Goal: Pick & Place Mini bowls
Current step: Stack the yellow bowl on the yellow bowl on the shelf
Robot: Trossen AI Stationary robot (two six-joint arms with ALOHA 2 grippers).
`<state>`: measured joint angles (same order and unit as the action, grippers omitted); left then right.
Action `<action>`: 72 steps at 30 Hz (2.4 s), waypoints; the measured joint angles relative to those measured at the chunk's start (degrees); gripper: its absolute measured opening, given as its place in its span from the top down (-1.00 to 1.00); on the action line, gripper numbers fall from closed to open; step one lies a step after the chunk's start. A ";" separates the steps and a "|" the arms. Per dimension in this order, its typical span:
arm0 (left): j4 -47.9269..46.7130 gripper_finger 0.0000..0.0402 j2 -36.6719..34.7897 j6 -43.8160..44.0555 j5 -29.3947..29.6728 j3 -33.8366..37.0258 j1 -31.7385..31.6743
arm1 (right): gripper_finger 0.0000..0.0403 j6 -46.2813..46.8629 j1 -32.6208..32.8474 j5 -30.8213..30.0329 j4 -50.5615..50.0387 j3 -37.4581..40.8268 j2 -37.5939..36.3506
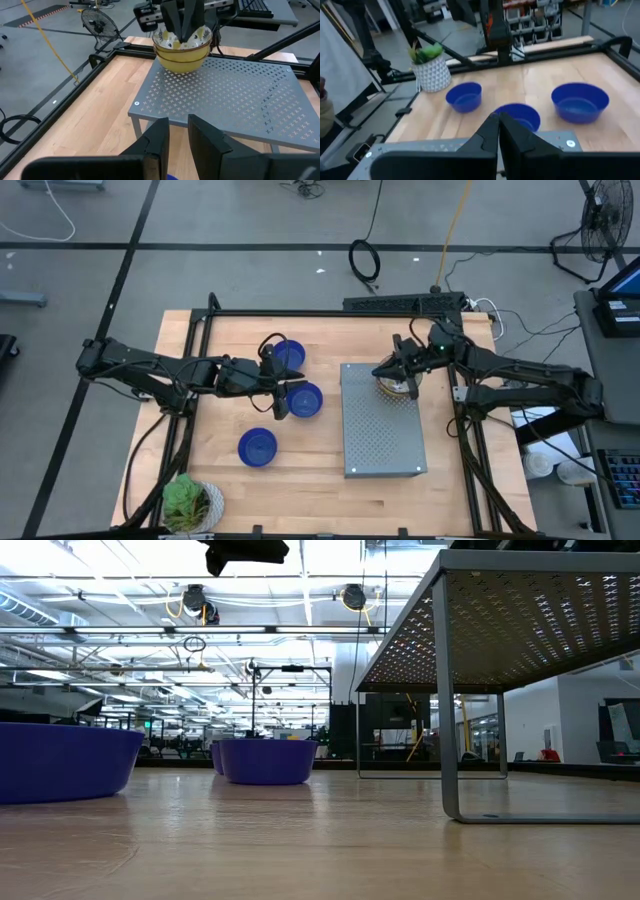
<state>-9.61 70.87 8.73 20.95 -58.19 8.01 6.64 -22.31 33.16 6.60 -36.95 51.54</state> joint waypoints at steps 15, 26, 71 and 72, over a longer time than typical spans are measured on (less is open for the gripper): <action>0.00 0.62 0.02 0.04 0.00 0.00 0.00 | 1.00 -1.58 1.88 -1.80 -0.80 0.00 4.27; -0.02 0.62 0.02 0.04 0.00 0.00 0.00 | 1.00 -4.76 3.30 -5.73 0.80 0.00 0.05; -0.20 0.62 0.02 -0.98 0.09 0.00 -0.07 | 1.00 -8.54 8.99 -18.40 20.68 10.43 1.51; -0.20 0.62 0.02 -0.89 0.10 0.00 -0.07 | 1.00 -8.81 9.28 -19.12 20.79 10.51 0.92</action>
<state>-9.80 70.89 7.84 21.05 -58.19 7.94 -2.17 -13.02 14.04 27.39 -26.44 52.46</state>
